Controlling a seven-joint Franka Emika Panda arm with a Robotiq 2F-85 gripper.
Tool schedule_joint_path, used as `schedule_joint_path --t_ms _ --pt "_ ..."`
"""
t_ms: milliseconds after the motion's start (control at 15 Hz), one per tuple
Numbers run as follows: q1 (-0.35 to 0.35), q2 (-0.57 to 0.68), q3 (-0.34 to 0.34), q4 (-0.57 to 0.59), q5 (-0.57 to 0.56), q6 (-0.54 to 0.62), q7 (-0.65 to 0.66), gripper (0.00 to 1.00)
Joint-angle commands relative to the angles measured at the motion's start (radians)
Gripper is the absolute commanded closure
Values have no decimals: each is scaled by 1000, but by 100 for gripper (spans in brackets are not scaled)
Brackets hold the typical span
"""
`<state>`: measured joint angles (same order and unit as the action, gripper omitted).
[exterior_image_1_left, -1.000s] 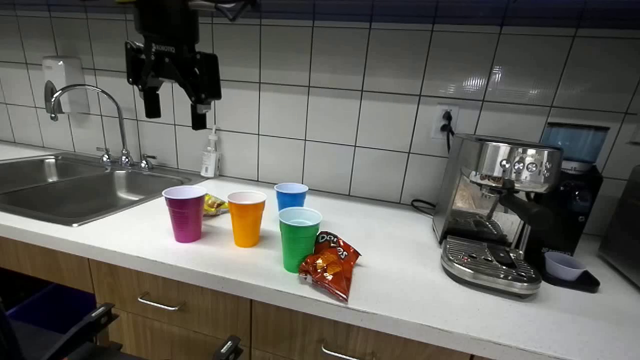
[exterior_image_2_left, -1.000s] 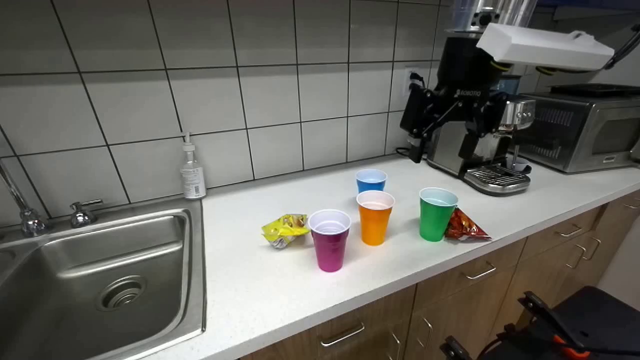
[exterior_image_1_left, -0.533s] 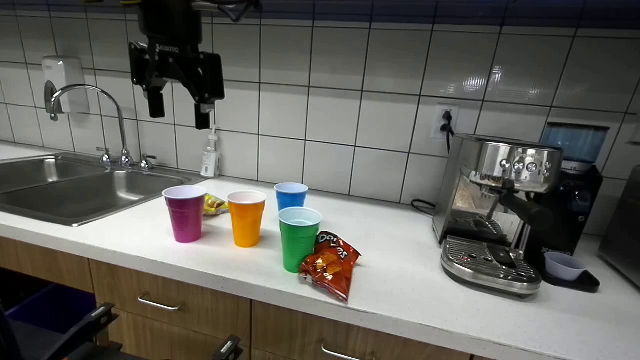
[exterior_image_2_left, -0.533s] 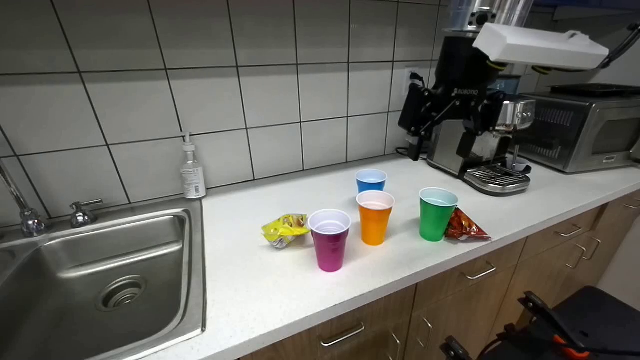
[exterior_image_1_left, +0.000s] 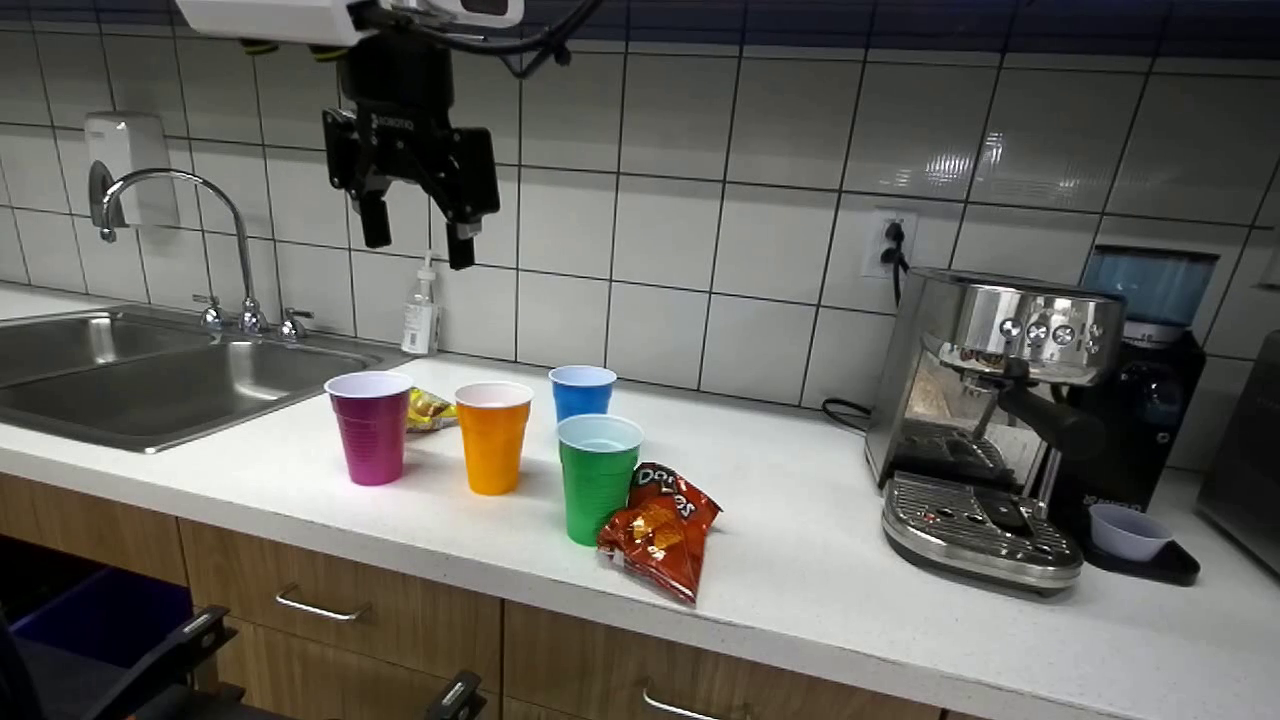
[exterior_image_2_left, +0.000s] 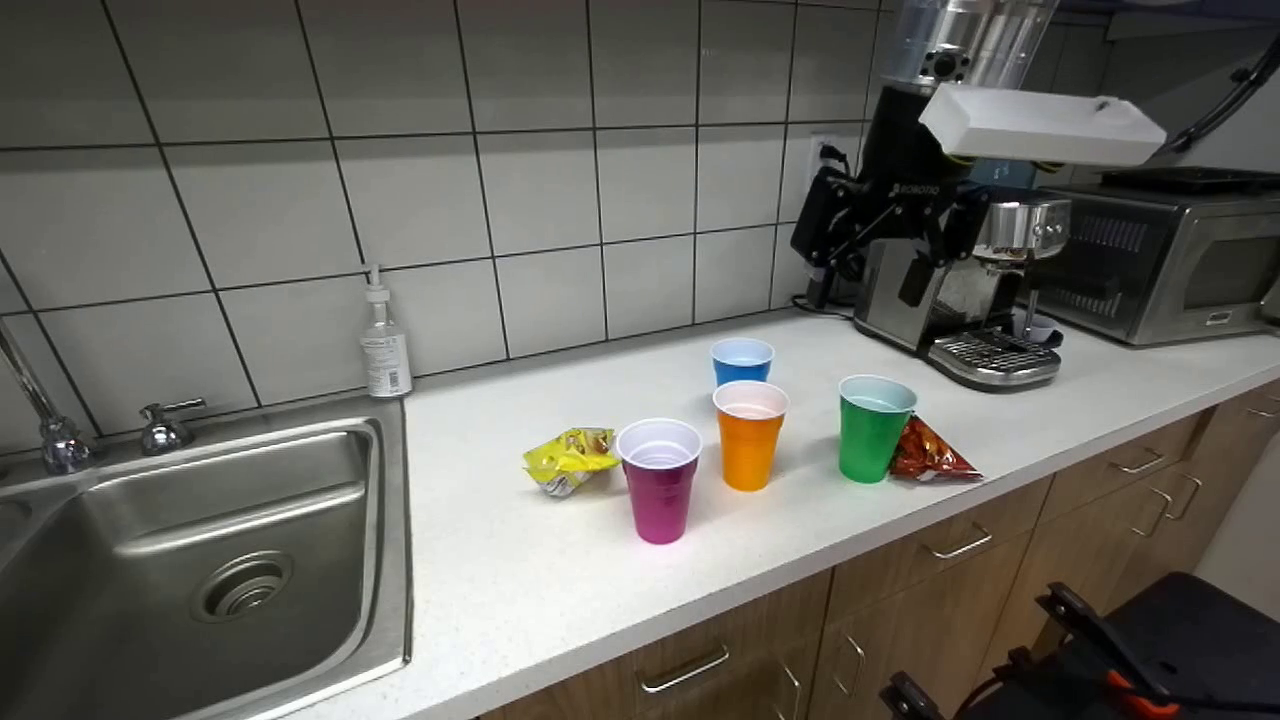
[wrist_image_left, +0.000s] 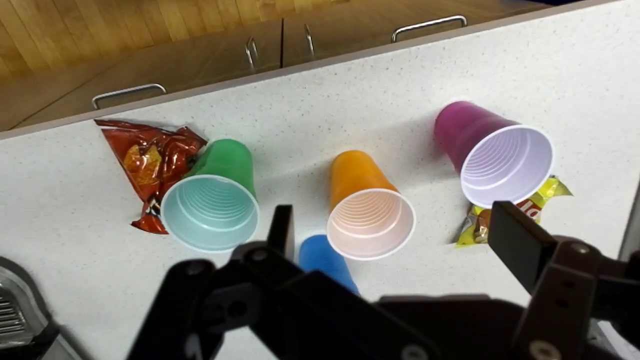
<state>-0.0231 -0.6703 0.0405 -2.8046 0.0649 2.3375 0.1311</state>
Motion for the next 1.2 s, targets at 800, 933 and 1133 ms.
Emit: schedule_joint_path --t_ms 800,933,1133 --pt "-150 257 38 2 -113 328 187 0" --pt "-170 293 47 11 -131 355 230 0" --pt "-201 346 66 32 -166 380 303 0"
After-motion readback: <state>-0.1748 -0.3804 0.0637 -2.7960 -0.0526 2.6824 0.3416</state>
